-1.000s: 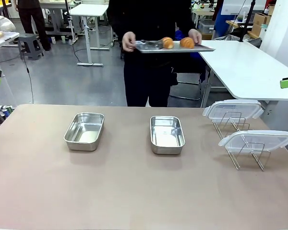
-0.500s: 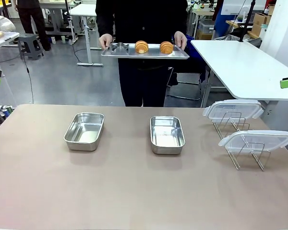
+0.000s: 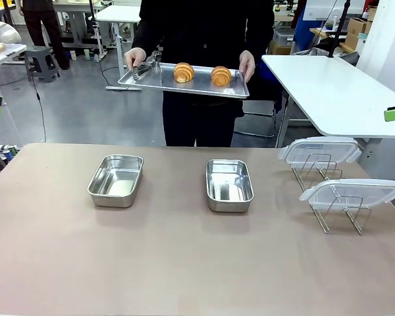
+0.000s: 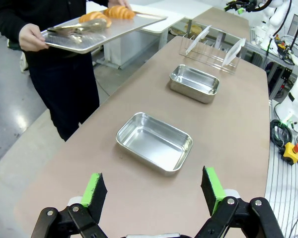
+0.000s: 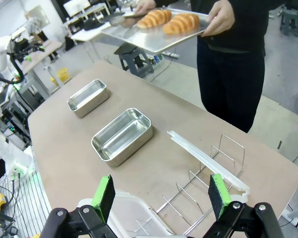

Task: Place the bread in airtight containers.
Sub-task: Lift both Airtight Container.

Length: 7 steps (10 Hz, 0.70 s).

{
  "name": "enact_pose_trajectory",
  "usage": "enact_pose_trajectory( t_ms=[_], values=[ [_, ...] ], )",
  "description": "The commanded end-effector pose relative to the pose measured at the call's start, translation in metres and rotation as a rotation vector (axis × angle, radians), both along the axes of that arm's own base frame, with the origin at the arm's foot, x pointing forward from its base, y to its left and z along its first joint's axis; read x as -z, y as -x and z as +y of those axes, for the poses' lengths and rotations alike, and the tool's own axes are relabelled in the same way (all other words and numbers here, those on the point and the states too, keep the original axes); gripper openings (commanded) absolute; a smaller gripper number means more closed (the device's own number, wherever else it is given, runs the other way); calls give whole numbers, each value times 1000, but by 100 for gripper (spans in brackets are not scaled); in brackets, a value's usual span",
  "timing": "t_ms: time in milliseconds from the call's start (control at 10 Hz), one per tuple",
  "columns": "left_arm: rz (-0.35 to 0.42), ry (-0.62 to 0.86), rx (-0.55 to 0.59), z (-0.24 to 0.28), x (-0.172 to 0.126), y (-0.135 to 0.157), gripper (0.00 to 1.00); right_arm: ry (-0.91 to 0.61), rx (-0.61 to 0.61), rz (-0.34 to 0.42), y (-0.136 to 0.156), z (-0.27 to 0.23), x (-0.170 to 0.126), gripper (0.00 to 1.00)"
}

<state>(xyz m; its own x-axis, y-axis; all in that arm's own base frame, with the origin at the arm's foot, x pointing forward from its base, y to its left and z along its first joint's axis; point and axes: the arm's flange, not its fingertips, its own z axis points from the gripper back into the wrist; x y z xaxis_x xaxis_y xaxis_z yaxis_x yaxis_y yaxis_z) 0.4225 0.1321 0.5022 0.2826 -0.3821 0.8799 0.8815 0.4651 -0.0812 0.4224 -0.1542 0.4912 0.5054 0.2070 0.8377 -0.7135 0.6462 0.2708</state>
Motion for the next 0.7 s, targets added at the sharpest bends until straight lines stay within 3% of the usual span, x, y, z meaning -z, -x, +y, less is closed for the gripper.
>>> enact_pose_trajectory(
  t_ms=[0,600],
  values=[
    [-22,23,5,0,-2,-1,100,-18,3,-22,-3,1,-1,100],
    [-22,23,5,0,-2,-1,100,-18,3,-22,-3,1,-1,100]
  ],
)
